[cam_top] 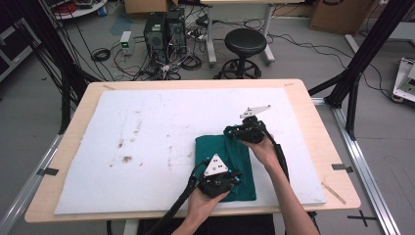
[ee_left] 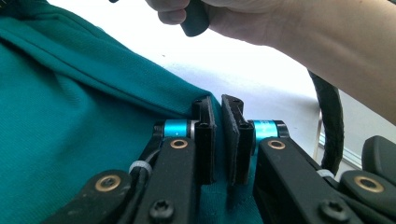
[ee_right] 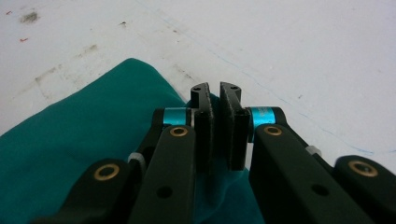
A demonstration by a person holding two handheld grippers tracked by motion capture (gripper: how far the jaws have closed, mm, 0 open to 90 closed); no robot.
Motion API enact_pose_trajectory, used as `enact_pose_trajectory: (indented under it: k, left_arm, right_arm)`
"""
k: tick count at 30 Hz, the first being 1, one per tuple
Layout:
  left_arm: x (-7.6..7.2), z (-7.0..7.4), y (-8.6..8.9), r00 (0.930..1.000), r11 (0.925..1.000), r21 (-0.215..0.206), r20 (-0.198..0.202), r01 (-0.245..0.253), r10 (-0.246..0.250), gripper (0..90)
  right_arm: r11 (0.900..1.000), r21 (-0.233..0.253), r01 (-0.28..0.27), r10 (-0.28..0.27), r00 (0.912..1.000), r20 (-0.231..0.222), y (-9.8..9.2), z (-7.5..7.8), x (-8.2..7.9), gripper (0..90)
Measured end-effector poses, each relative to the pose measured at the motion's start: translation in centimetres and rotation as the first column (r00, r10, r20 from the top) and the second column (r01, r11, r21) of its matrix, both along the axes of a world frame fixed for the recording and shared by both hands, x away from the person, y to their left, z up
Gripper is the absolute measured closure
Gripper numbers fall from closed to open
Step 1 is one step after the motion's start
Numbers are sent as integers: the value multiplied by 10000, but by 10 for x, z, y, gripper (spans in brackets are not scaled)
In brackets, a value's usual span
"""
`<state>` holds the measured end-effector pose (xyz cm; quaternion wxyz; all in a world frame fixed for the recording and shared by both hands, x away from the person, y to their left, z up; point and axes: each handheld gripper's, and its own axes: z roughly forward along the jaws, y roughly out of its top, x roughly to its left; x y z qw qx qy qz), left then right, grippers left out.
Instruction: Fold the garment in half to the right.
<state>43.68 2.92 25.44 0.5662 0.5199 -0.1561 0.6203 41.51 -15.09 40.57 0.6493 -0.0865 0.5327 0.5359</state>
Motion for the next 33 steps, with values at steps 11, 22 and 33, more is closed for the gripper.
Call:
enact_pose_trajectory:
  k: [11, 22, 33]
  left_arm:
    - [0, 0, -8, 9995, 9995, 5, -28, -318, 318, 826]
    - [-3, -2, -16, 9993, 9991, 221, 34, -373, 372, 836]
    - [-28, -7, 11, 9965, 9967, 651, 651, 484, -527, 601]
  right_arm:
    - [9997, 237, -33, 33, 10000, 11, -8, 0, 3, 839]
    - [9990, 430, 78, -82, 9999, 75, -18, -4, 3, 859]
    - [9882, 1244, -899, 836, 9950, 551, -34, -23, -13, 595]
